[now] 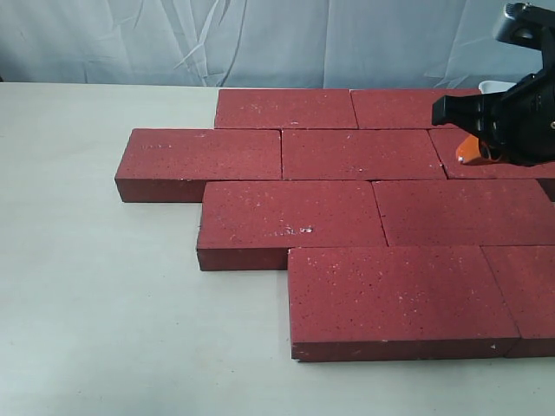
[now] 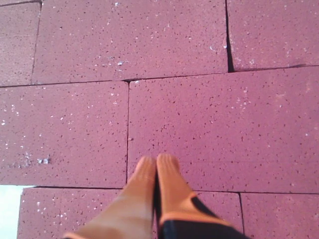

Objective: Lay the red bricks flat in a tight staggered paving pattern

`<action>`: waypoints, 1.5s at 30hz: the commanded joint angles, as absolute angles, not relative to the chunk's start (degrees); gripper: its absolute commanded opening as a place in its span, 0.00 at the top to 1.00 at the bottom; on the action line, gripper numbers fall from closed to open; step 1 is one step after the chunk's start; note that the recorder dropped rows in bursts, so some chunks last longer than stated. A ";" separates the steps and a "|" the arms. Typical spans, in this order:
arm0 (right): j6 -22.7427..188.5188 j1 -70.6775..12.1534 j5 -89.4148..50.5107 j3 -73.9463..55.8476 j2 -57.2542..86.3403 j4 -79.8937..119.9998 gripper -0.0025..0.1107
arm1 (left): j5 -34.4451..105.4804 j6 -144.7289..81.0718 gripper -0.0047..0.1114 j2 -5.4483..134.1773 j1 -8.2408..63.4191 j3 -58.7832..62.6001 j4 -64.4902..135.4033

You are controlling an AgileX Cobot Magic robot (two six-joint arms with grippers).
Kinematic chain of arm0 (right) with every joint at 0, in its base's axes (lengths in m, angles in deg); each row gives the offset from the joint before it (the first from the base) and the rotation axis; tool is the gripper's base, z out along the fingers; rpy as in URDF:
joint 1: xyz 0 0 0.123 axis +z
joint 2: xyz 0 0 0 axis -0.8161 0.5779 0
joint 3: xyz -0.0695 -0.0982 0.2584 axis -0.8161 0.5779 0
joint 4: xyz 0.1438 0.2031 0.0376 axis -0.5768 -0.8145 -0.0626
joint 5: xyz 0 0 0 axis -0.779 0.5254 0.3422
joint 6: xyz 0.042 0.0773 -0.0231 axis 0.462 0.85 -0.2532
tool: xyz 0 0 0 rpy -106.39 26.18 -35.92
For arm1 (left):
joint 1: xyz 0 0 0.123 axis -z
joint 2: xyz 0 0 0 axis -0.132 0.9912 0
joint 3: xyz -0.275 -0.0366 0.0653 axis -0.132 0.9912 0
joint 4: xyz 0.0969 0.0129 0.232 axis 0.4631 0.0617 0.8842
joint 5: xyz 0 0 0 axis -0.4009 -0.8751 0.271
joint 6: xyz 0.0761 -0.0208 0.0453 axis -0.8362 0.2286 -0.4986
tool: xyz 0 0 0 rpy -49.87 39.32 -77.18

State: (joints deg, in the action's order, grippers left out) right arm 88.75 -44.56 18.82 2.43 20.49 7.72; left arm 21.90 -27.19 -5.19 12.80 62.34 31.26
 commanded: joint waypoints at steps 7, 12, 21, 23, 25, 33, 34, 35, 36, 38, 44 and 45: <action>88.59 -44.91 18.29 2.66 20.02 7.93 0.99 | 21.84 -26.73 0.96 -5.45 12.63 62.60 31.57; 87.57 -44.91 17.48 2.66 14.04 12.38 0.99 | 21.84 -26.73 0.96 -5.45 12.63 62.60 31.57; 87.07 -44.91 17.23 5.56 -10.45 22.12 0.99 | 21.84 -26.73 0.96 -5.45 12.63 62.60 31.71; 87.07 -44.91 17.23 9.12 -18.50 22.43 0.99 | 21.84 -26.73 0.96 -5.45 12.63 62.60 31.71; 87.07 -44.91 17.23 13.22 -26.23 22.07 0.99 | 21.84 -26.73 0.96 -5.45 12.63 62.60 31.71; 86.67 -44.91 17.23 25.71 -39.32 22.75 0.99 | 21.84 -26.73 0.96 -5.45 12.63 62.60 31.71; 86.67 -44.91 17.23 27.32 -39.58 23.21 0.99 | 21.84 -26.73 0.96 -5.45 12.63 62.60 31.71; 86.67 -44.91 15.74 29.15 -39.96 23.82 0.99 | 21.84 -26.73 0.96 -5.45 12.63 62.60 31.71; 86.67 -44.91 13.77 30.71 -40.51 24.40 0.99 | 21.84 -26.73 0.96 -5.45 12.63 62.60 31.71; 86.67 -45.15 10.59 33.77 -42.46 25.58 0.99 | 21.84 -26.73 0.96 -5.45 12.63 62.60 31.71; 86.67 -51.39 6.68 40.53 -50.41 25.93 0.99 | 21.84 -26.73 0.96 -5.45 12.63 62.60 31.71; 86.67 -52.42 6.68 41.39 -51.57 25.93 0.99 | 21.84 -26.73 0.96 -5.45 12.63 62.60 31.71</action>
State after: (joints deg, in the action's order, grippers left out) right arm 87.07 -49.34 8.30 39.25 -48.35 25.29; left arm 21.90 -27.19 -5.19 12.80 62.34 31.36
